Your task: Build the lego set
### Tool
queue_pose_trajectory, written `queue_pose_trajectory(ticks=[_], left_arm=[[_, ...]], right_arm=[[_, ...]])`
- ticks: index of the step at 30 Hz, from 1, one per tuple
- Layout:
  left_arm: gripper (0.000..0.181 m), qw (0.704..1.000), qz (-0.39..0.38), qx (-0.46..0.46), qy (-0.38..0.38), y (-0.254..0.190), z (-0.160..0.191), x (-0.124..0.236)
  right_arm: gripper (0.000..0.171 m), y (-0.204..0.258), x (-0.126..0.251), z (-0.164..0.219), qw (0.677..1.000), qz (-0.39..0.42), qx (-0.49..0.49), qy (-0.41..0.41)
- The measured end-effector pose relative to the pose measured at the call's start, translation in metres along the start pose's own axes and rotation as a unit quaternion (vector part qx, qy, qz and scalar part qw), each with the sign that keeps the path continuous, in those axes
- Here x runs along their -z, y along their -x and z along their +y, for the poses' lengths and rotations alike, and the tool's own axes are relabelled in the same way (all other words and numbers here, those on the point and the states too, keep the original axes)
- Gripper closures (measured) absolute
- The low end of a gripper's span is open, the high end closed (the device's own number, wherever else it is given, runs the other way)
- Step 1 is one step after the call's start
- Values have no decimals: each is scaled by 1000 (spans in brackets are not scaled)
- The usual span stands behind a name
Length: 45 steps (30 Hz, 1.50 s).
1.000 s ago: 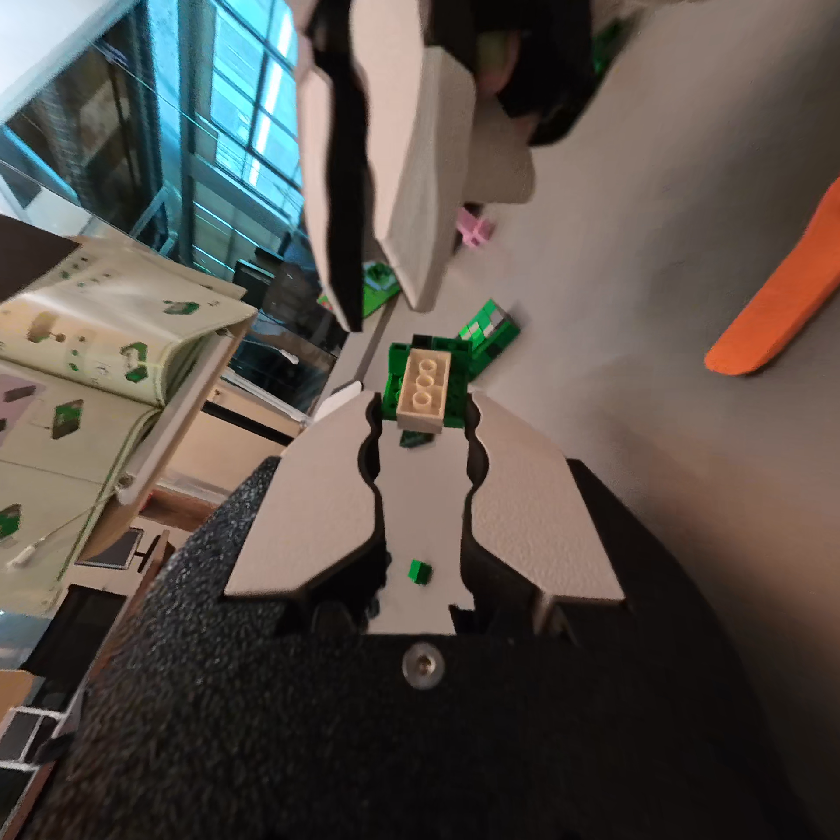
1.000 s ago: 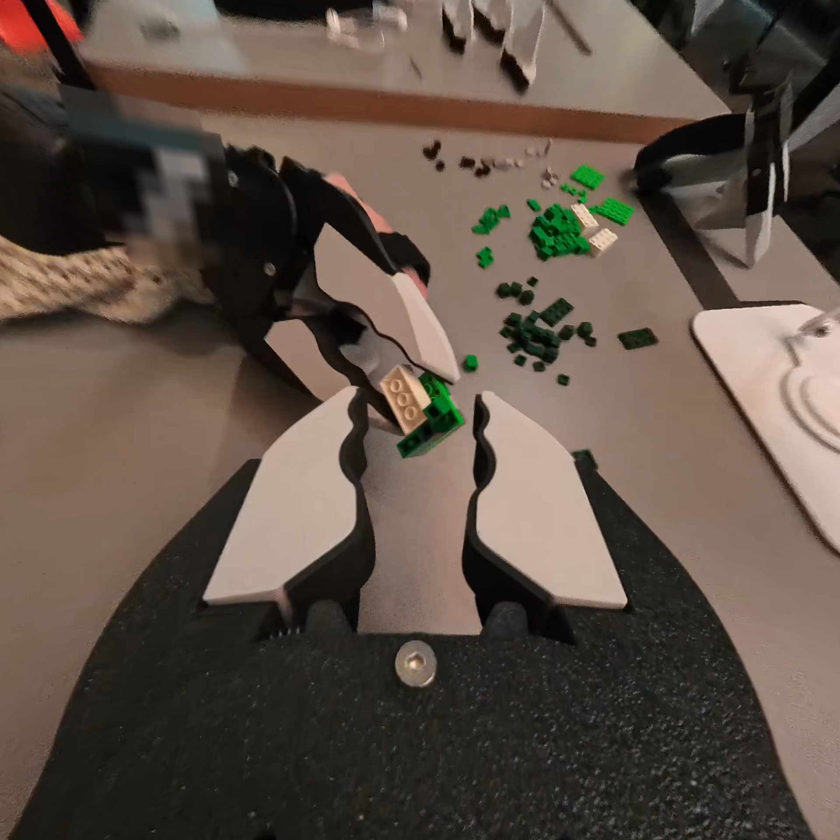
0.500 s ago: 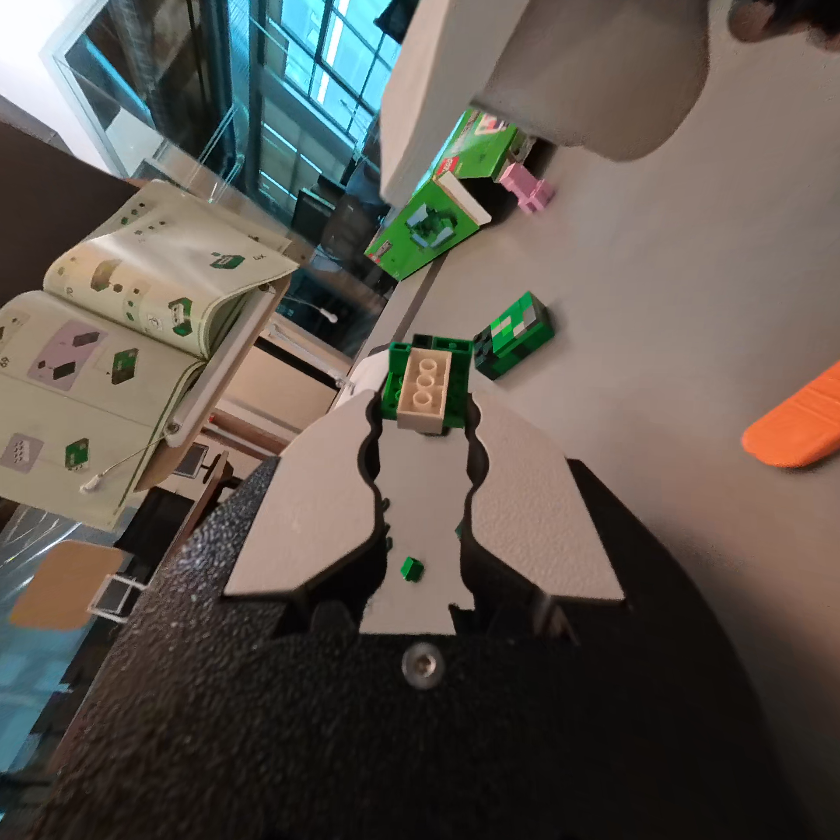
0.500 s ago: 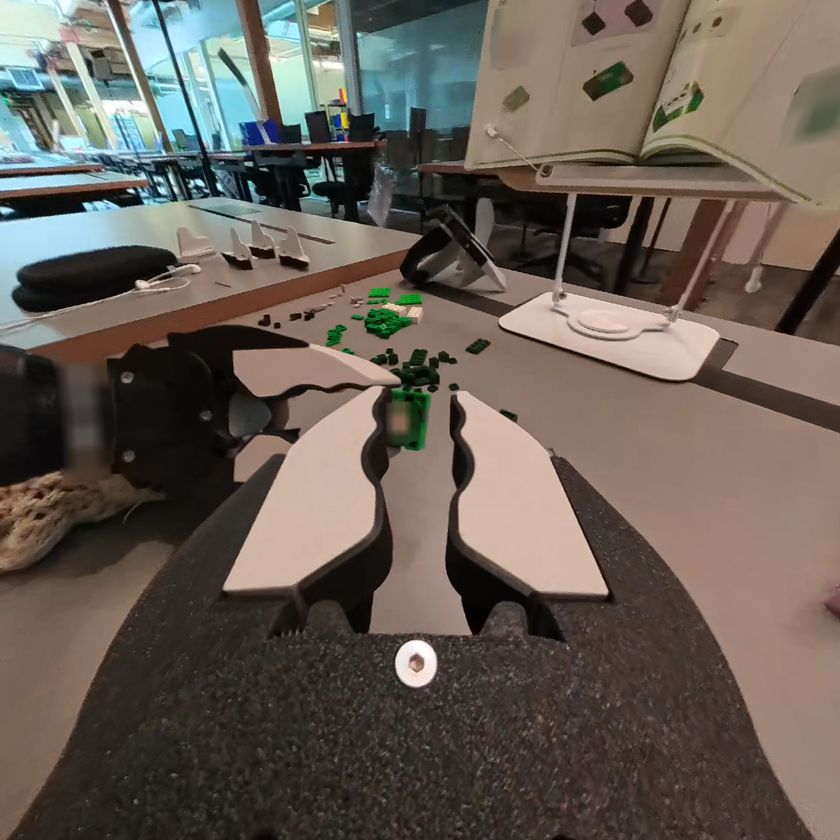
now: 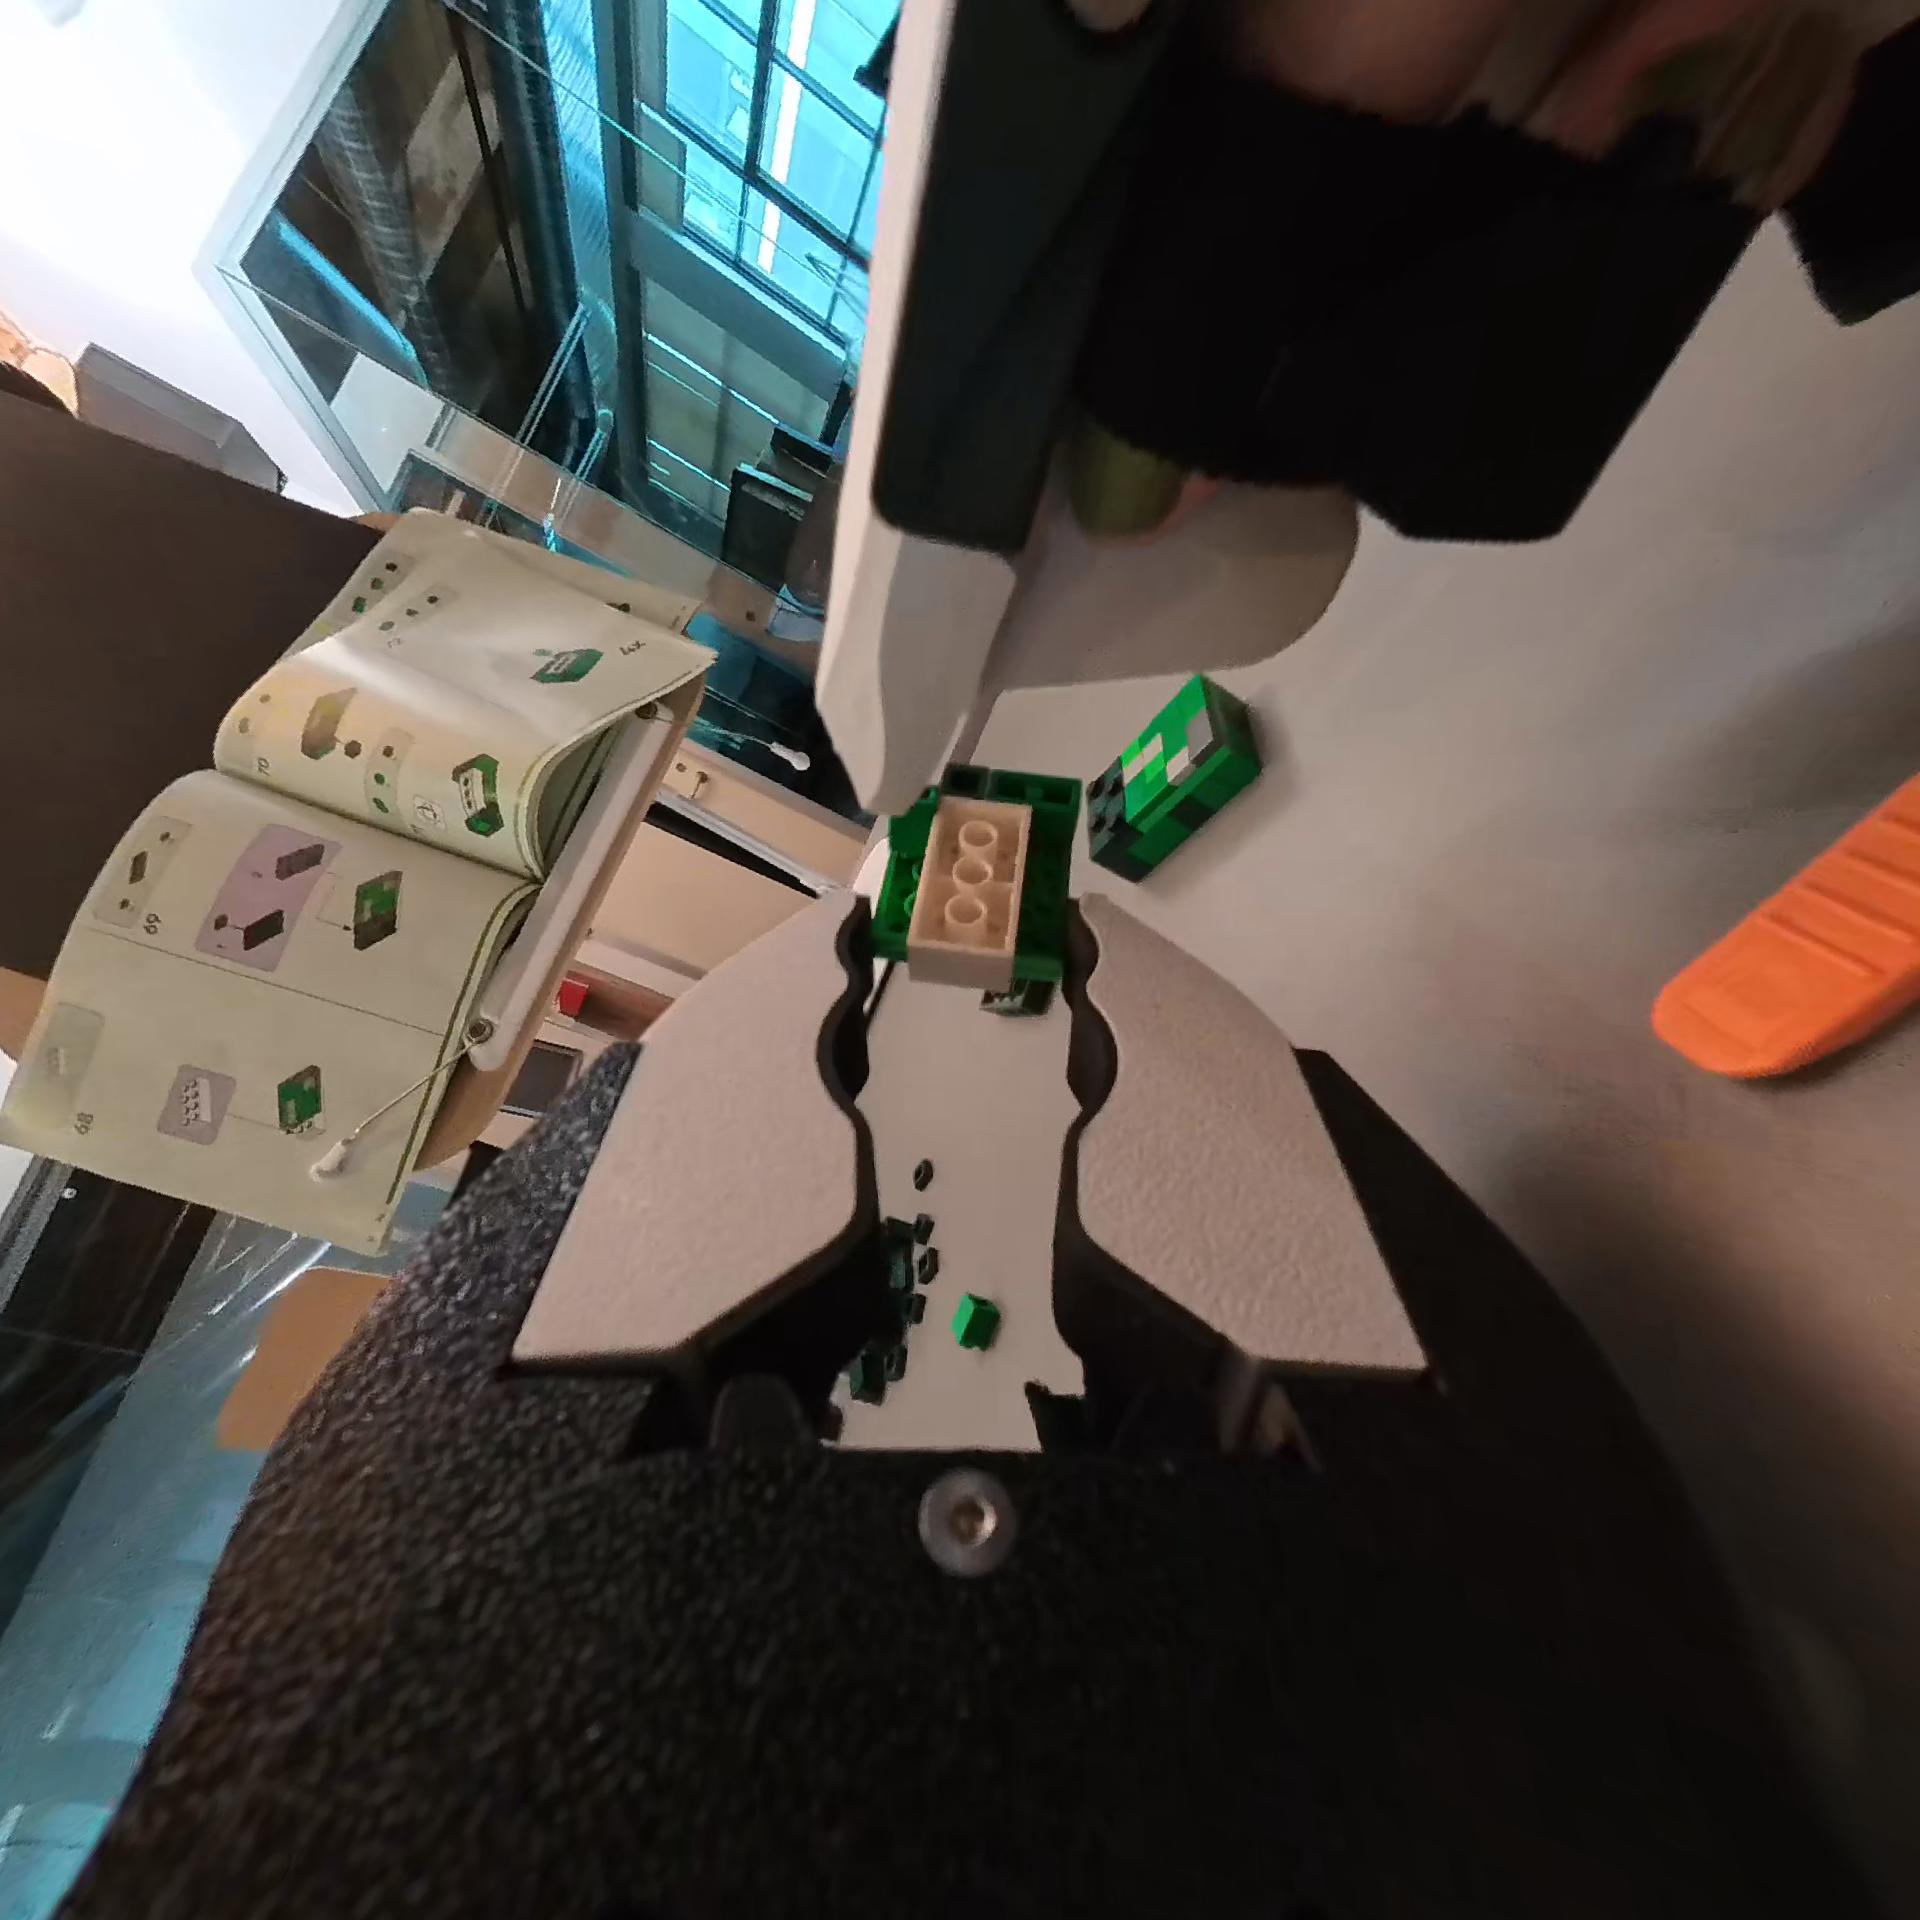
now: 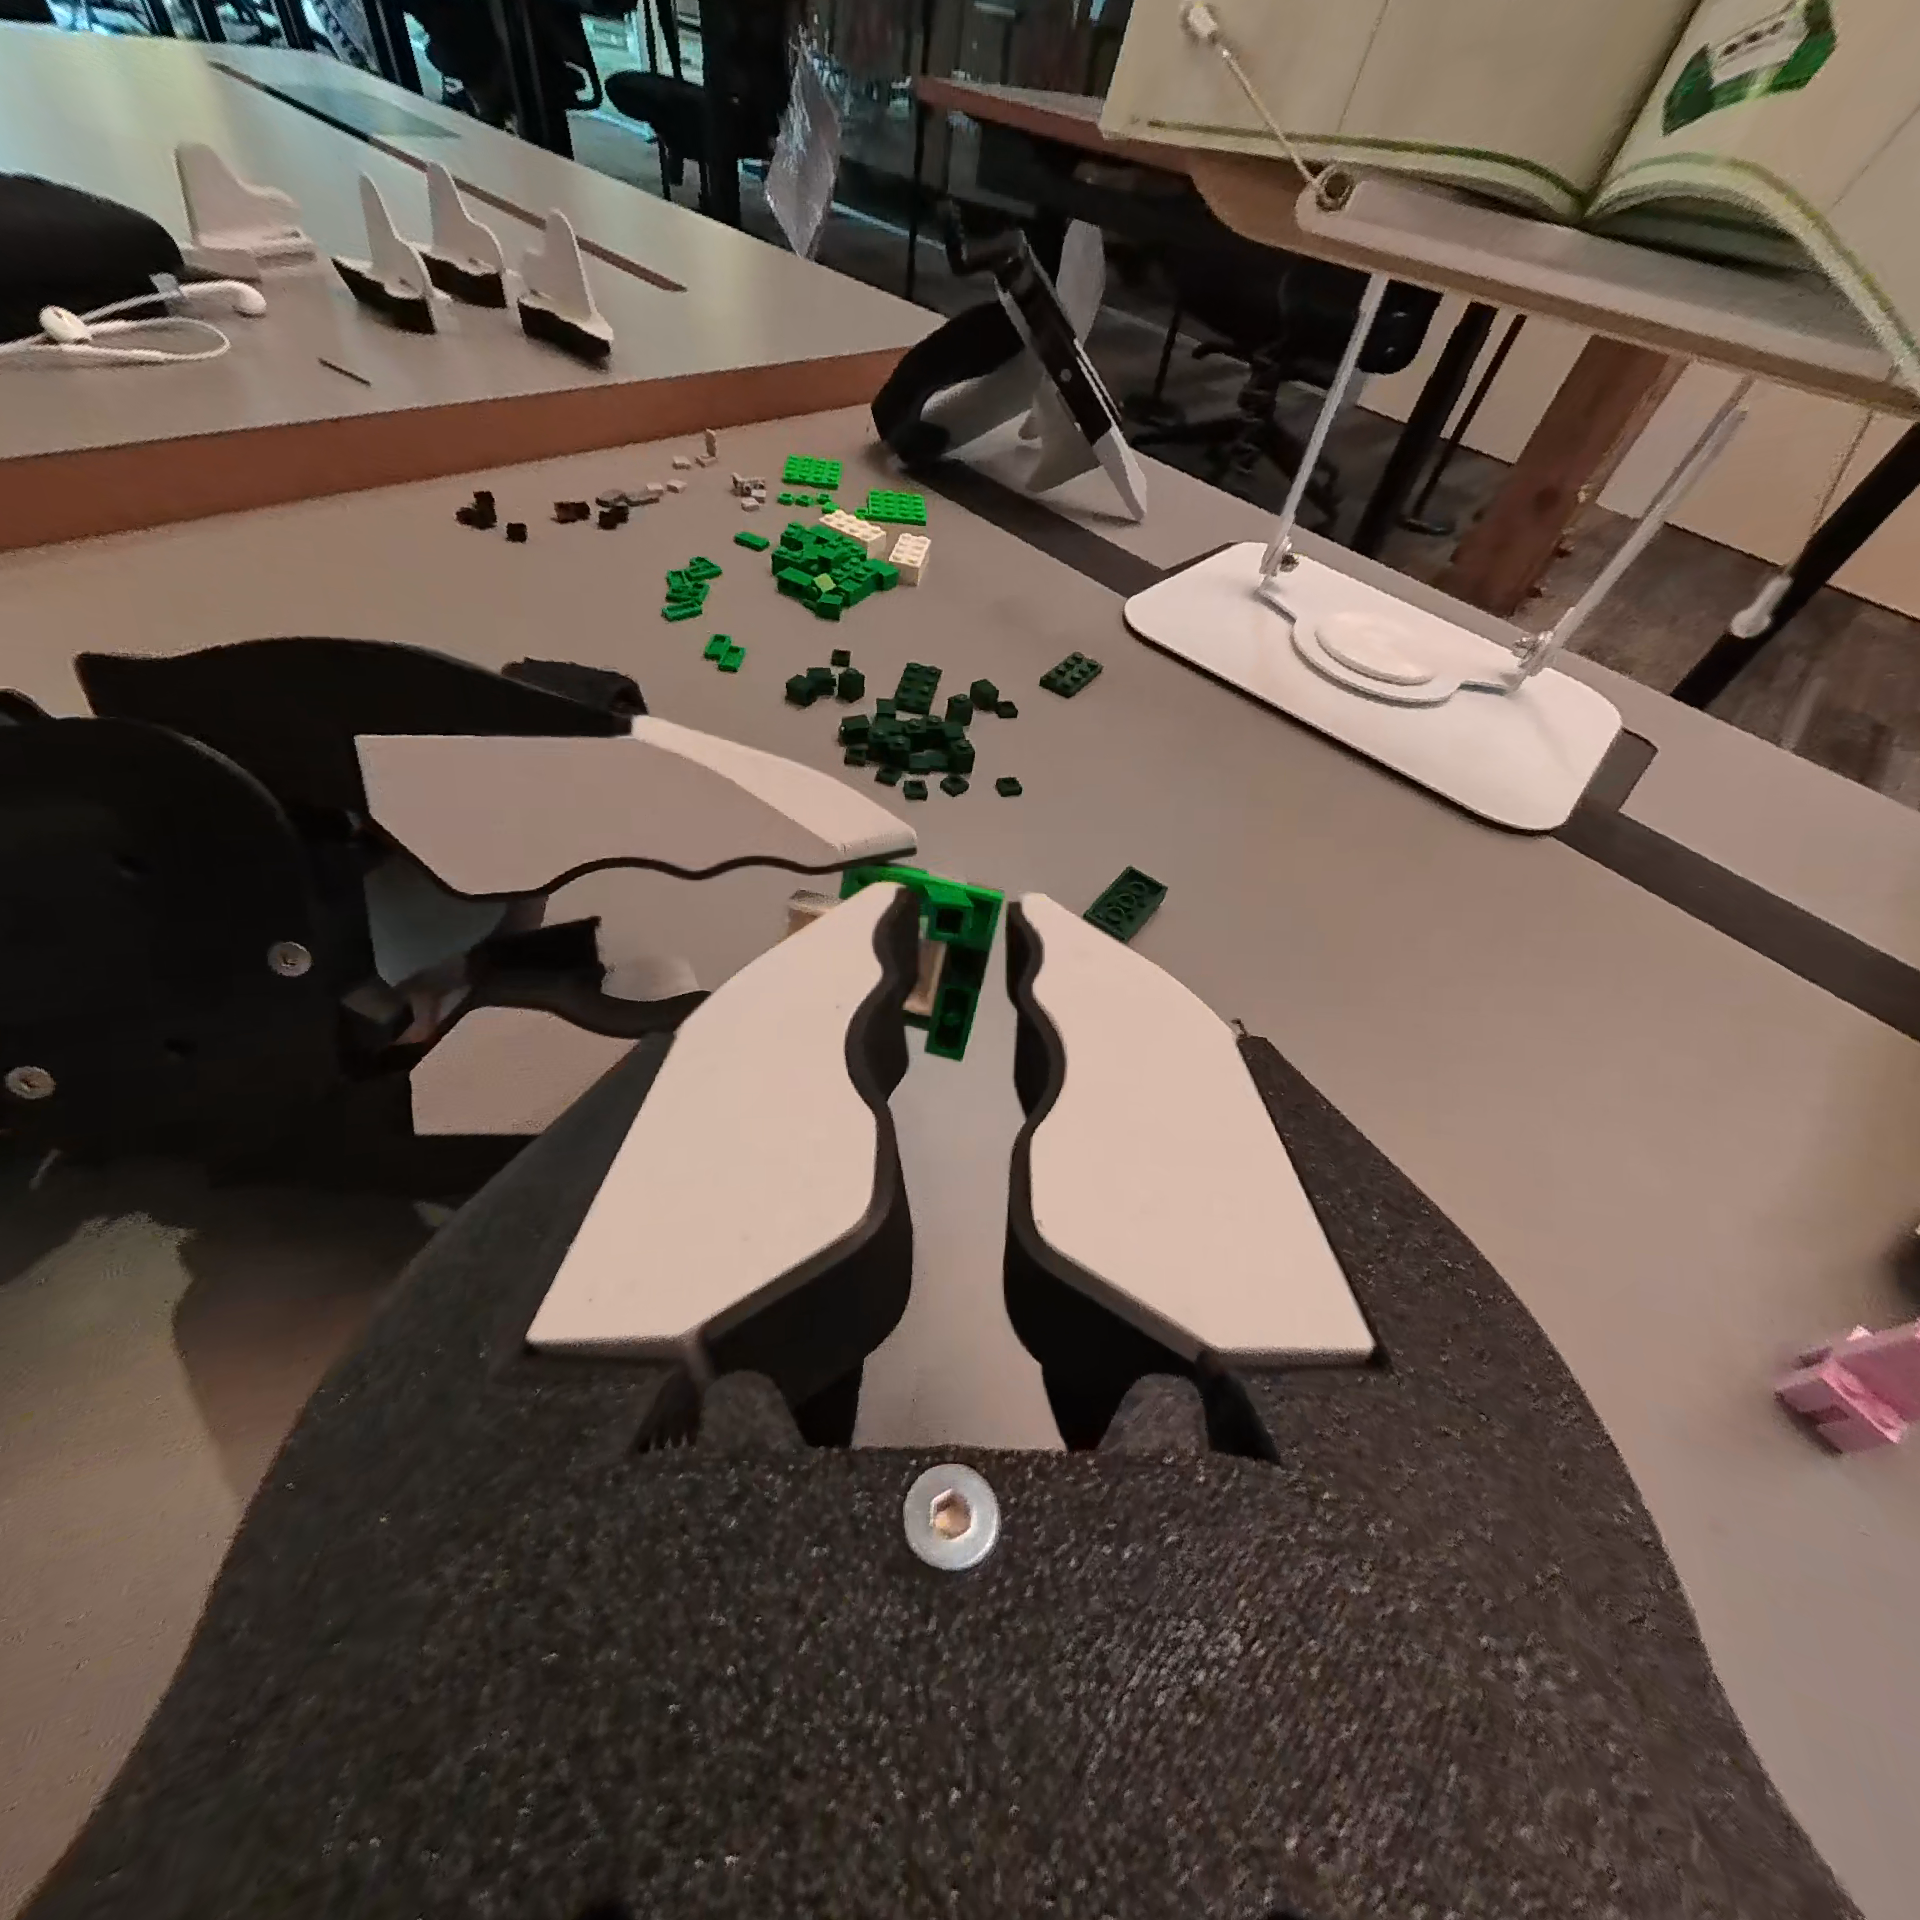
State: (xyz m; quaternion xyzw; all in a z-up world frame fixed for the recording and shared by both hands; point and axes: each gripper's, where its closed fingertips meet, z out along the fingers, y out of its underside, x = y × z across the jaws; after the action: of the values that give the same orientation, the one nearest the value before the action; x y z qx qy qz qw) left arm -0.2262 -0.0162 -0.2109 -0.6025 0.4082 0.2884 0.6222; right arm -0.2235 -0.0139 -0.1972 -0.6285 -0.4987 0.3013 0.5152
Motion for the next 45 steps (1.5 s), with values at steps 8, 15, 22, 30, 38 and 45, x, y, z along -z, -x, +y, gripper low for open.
queue_pose_trajectory(ticks=[8,15,22,30,38,45], left_arm=[[146,1000,9,-11,-10,-5,-6,2],[146,1000,15,-5,-11,-5,-6,3],[146,1000,23,-10,-17,-9,-8,3],[146,1000,25,-12,-14,-10,-8,3],[145,999,24,-18,-14,-10,-7,2],[146,999,24,-19,-17,-10,-8,2]], right_arm=[[157,1,-1,3,999,-21,-25,7],[158,2,-2,8,999,-24,-17,24],[162,3,-3,10,999,-28,-20,31],[163,2,-2,11,999,-15,-4,40],[163,-3,-1,13,999,2,-1,51],[160,-2,-1,14,999,1,-6,51]])
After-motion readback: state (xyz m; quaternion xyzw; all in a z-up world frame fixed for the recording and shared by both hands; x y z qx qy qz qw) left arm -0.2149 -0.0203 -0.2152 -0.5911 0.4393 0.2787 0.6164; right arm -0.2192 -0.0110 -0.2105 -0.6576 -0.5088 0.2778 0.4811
